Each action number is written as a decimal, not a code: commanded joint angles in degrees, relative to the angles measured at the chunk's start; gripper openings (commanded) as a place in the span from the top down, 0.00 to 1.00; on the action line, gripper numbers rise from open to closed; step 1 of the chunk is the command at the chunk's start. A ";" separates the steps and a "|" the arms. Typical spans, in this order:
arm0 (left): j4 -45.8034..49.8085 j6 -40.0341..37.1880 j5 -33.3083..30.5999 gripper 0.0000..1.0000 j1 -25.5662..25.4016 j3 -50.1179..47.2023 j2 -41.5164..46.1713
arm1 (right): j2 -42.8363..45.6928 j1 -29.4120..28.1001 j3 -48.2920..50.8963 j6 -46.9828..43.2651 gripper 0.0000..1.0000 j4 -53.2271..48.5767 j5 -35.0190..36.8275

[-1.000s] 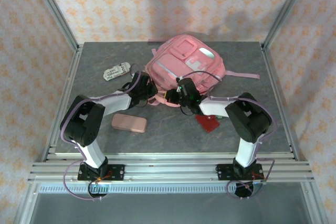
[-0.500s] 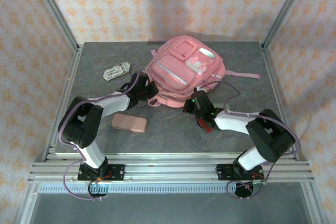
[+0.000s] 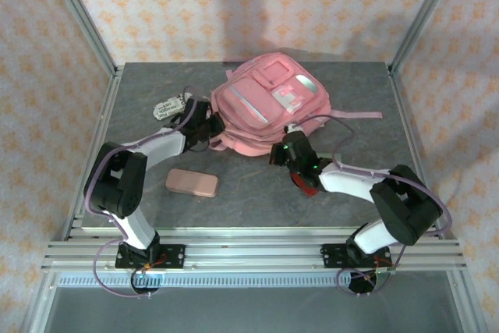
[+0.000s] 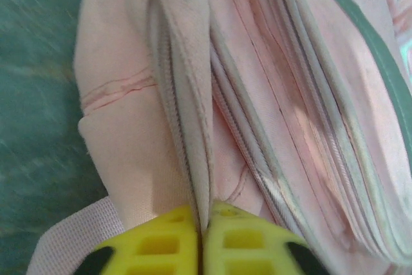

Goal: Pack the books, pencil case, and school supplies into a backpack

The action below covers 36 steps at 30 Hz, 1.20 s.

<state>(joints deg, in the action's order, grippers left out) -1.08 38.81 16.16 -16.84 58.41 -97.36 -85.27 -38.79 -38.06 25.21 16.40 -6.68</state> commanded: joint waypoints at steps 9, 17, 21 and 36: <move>-2.74 6.59 -1.78 0.39 -3.49 -7.85 9.17 | -9.50 -4.01 -5.06 1.55 1.00 11.78 -9.92; -7.05 14.21 -5.64 0.28 -11.32 -11.43 7.14 | -10.79 -4.09 -5.31 0.94 1.00 12.03 -10.11; -8.27 14.54 -6.38 0.28 -12.08 -8.33 2.82 | -10.79 -4.28 -4.84 1.00 1.00 12.32 -9.86; -5.95 12.28 -7.02 1.00 -10.39 -3.75 -4.24 | -8.21 -1.55 -2.00 -0.27 1.00 6.88 -2.28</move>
<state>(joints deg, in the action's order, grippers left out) -6.37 52.47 10.66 -28.58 54.78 -102.54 -95.90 -42.02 -41.74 25.65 25.32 -12.36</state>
